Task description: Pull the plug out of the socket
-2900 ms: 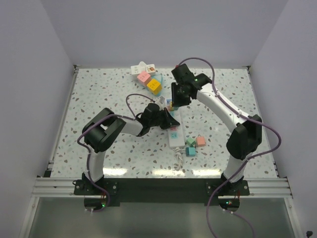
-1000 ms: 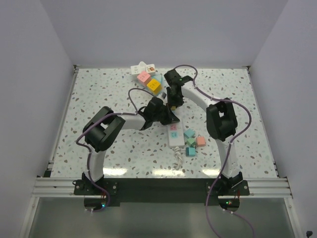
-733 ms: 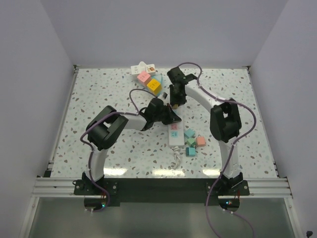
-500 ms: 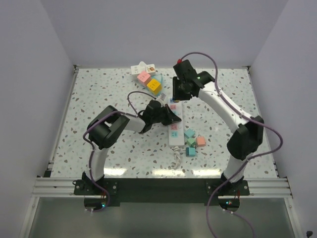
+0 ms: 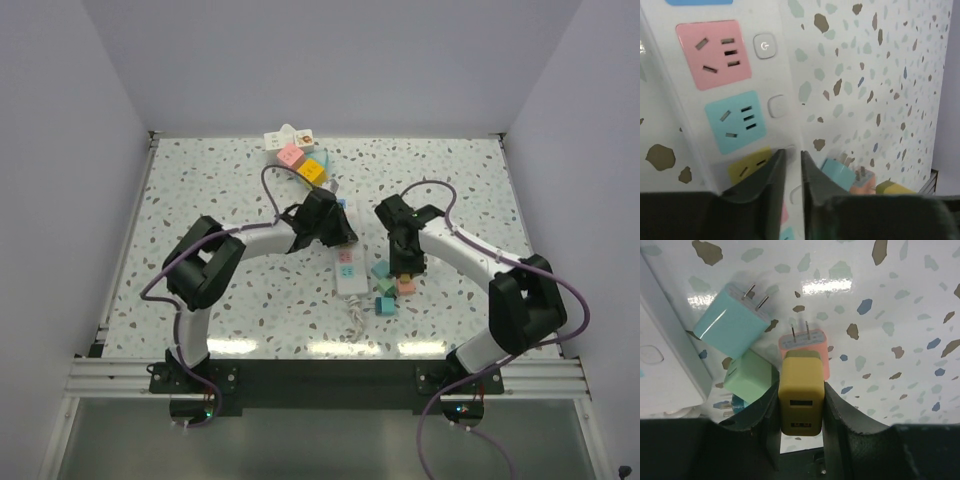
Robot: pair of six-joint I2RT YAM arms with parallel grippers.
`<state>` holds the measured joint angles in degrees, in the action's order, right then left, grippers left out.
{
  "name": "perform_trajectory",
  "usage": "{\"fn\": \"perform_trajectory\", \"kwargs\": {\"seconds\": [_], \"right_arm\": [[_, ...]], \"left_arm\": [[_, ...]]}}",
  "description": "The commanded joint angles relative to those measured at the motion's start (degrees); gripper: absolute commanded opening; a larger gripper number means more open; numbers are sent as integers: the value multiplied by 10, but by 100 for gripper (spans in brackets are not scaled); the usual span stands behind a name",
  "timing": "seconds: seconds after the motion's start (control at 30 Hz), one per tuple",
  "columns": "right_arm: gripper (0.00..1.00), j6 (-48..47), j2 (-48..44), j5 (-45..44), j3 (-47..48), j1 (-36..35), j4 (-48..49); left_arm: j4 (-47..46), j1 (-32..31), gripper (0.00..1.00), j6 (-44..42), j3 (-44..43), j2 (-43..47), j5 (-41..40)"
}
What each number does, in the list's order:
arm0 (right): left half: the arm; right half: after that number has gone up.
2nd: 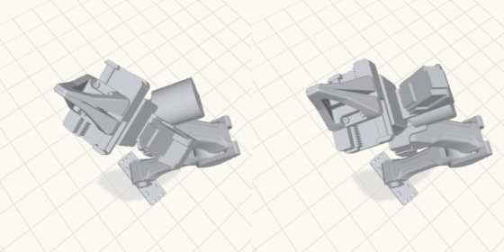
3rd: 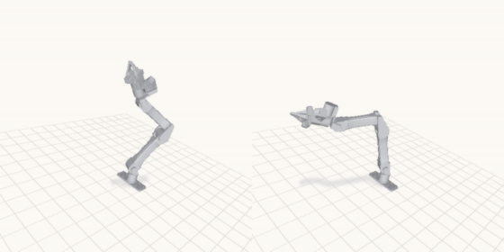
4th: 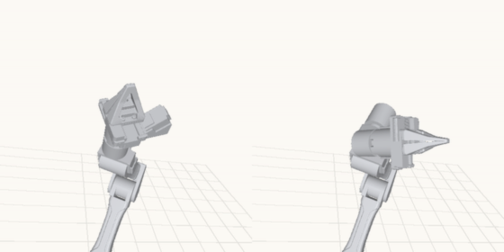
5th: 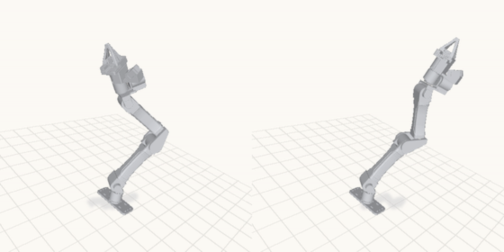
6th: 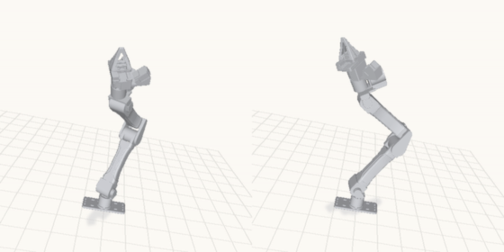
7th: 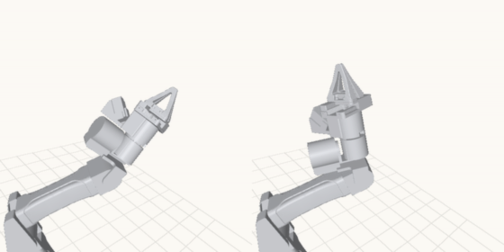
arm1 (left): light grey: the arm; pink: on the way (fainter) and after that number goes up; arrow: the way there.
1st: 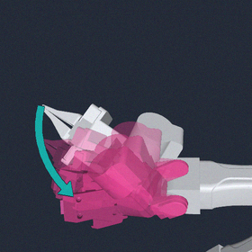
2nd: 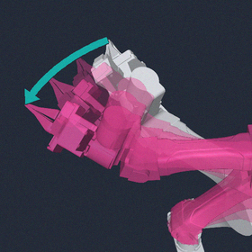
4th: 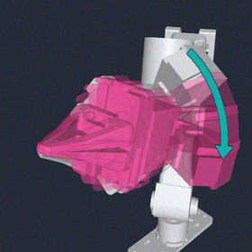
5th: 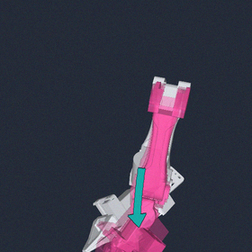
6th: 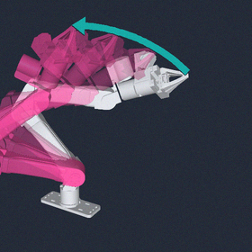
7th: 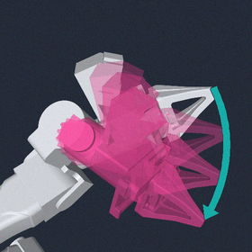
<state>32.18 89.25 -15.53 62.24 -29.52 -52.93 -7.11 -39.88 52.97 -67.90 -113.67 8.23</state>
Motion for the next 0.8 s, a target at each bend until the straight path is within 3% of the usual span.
{"fn": "perform_trajectory", "kwargs": {"seconds": [0.0,0.07,0.1,0.13,0.23,0.5,0.77], "right_arm": [[17,18,-51,-7,-6,0,54],[37,19,-44,1,-9,0,52],[59,22,-42,3,-10,1,47],[71,24,-43,5,-9,0,45],[99,27,-62,5,-10,0,34],[99,26,-102,0,-4,1,4],[99,16,-110,1,5,1,-9]], "left_arm": [[243,-8,31,-79,-80,3,-126],[298,-13,45,-95,-111,-16,-151],[315,-14,48,-98,-137,-33,-160],[332,-20,53,-103,-151,-40,-168],[391,-34,59,-104,-189,-61,-207],[515,-71,81,-87,-313,-117,-310],[483,-89,100,-69,-334,-118,-291]]}}
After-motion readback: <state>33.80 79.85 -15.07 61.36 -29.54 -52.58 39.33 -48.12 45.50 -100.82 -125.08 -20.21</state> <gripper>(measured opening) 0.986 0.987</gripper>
